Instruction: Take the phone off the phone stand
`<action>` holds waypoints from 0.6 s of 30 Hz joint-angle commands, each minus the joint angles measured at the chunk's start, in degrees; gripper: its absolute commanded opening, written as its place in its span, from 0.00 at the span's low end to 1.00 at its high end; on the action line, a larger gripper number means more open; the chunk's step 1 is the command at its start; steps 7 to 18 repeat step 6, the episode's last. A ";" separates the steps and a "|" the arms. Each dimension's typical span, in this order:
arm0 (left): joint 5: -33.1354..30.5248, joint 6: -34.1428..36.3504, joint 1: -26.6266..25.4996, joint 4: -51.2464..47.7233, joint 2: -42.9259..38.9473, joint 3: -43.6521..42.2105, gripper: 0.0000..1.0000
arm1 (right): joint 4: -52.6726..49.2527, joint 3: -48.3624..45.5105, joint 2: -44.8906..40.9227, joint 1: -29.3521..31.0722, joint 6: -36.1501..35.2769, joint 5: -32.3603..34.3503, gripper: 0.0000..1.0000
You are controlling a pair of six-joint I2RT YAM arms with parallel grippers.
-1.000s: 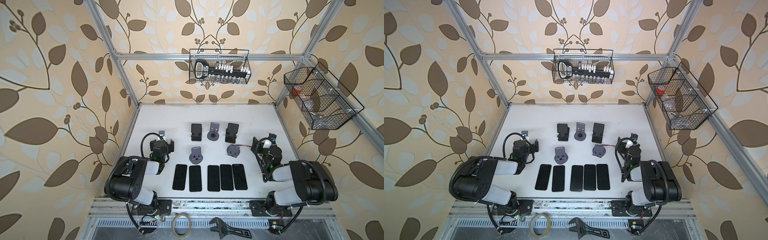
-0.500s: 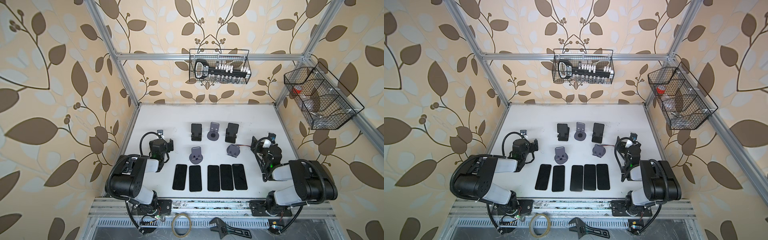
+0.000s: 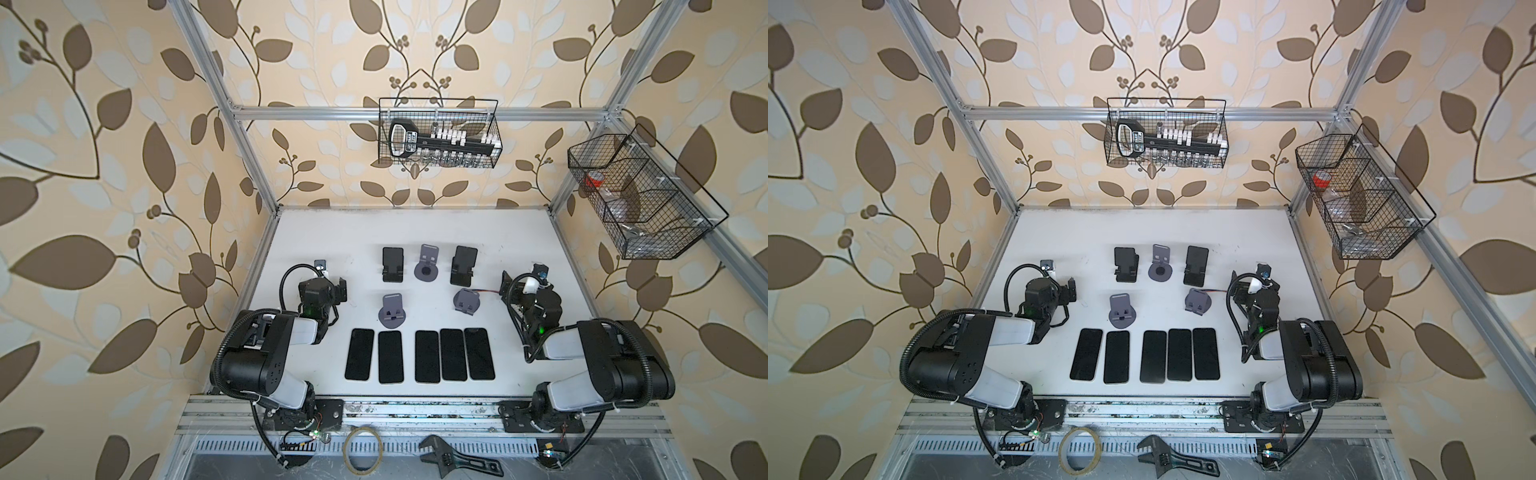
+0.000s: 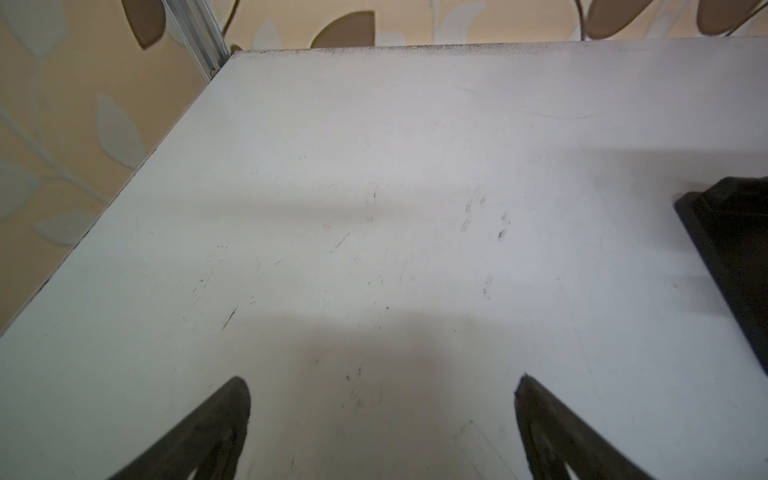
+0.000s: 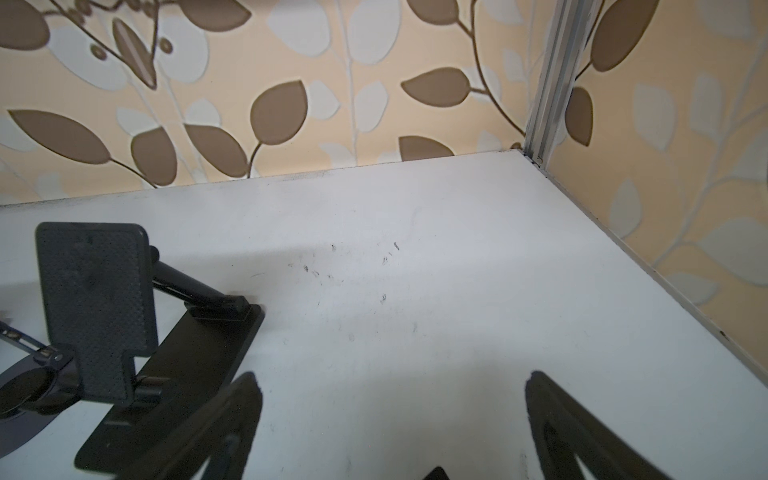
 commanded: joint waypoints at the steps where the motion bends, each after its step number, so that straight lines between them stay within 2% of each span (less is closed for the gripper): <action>1: 0.27 -1.08 1.01 0.59 0.04 1.61 0.99 | 0.21 1.08 0.30 0.20 -0.75 0.16 1.00; 18: 0.48 -1.02 1.21 0.55 -0.38 1.35 0.99 | 0.23 1.04 0.31 0.16 -0.75 0.16 1.00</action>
